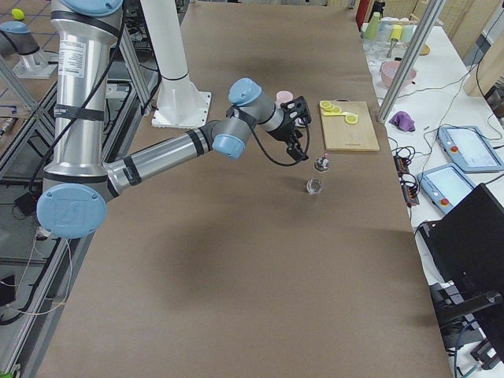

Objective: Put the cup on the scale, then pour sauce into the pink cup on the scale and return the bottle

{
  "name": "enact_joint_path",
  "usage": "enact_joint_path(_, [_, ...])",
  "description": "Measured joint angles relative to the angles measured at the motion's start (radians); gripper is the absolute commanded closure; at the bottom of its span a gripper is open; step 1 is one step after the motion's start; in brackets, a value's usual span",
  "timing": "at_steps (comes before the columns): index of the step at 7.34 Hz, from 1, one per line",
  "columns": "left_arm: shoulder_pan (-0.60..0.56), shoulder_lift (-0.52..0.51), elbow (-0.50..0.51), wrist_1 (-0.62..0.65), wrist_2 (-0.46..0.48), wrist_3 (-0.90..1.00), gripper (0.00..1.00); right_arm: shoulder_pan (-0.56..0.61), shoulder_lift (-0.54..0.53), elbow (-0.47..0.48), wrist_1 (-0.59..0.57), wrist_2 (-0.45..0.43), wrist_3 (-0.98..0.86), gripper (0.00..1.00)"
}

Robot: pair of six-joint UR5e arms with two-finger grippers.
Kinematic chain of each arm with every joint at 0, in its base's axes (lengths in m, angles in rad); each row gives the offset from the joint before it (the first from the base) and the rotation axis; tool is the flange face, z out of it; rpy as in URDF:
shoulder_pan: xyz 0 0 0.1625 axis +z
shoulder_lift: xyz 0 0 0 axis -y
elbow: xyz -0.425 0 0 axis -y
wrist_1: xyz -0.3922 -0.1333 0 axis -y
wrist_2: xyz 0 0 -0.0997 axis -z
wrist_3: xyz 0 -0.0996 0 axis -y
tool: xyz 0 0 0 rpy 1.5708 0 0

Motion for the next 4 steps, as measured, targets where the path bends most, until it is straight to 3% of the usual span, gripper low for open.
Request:
enact_joint_path(1, [0.0, -0.002, 0.0, 0.0, 0.0, 0.0, 0.01, 0.077, 0.069, -0.044, -0.095, 0.082, -0.101, 0.0])
enact_joint_path(4, [-0.002, 0.001, -0.003, 0.0, -0.004, 0.009, 0.01, 0.217, 0.171, -0.204, -0.296, 0.192, -0.466, 0.0])
